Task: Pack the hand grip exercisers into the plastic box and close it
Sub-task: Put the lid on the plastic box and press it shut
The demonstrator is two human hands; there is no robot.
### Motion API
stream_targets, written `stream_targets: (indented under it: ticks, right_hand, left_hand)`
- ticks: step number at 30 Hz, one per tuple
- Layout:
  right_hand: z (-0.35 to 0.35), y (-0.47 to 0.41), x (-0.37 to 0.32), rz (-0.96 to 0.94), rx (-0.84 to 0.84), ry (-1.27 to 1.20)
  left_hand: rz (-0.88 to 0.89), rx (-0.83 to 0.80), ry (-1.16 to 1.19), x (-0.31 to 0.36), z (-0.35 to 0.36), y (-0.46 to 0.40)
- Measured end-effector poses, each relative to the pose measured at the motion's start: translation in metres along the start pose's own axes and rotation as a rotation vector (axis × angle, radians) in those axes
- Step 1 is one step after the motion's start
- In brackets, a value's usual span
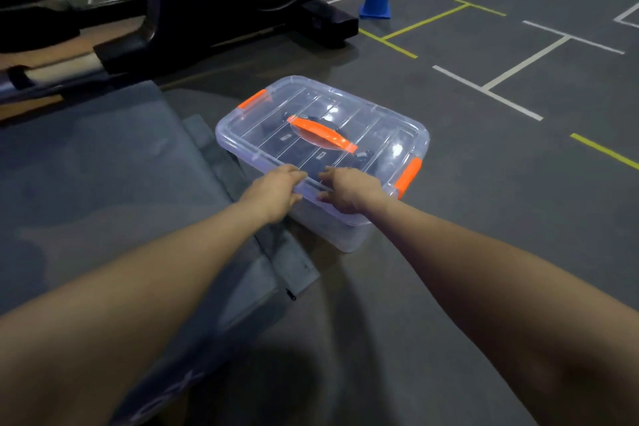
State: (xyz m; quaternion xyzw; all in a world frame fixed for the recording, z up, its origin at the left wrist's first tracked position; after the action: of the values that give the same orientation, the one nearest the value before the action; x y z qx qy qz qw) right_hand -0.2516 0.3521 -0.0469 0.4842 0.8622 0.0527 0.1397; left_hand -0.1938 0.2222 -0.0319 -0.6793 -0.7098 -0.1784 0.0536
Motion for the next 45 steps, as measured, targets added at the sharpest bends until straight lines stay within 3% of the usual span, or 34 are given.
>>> stream_targets:
  ticks: [3, 5, 11, 25, 45]
  right_hand:
    - [-0.007, 0.017, 0.039, 0.084, 0.092, -0.183]
    - [-0.01, 0.03, 0.073, 0.18, 0.157, -0.172]
    - [-0.008, 0.046, 0.103, 0.086, 0.107, -0.109]
    - [0.005, 0.051, 0.037, -0.234, 0.006, 0.156]
    - [-0.002, 0.047, 0.039, -0.197, -0.083, 0.15]
  left_hand:
    - [0.048, -0.017, 0.022, 0.041, 0.012, -0.003]
    - [0.075, -0.034, 0.033, 0.072, 0.024, -0.005]
    - [0.047, 0.067, -0.253, 0.117, 0.04, 0.0]
    - [0.026, -0.039, -0.368, 0.04, 0.002, 0.066]
    - [0.044, -0.035, -0.226, 0.046, 0.005, 0.058]
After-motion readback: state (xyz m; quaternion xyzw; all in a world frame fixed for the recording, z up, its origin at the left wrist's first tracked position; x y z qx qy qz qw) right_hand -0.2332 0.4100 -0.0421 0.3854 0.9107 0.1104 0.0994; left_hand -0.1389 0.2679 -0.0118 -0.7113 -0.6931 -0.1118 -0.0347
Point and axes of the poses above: each hand's wrist, its own y-axis away from the middle knuckle, its own z-axis out of the palm, x = y × z, the point moved 3 cm from there along -y, towards the middle knuckle, and after that the axes turned 4 degrees about y, right-handed, at the moved point
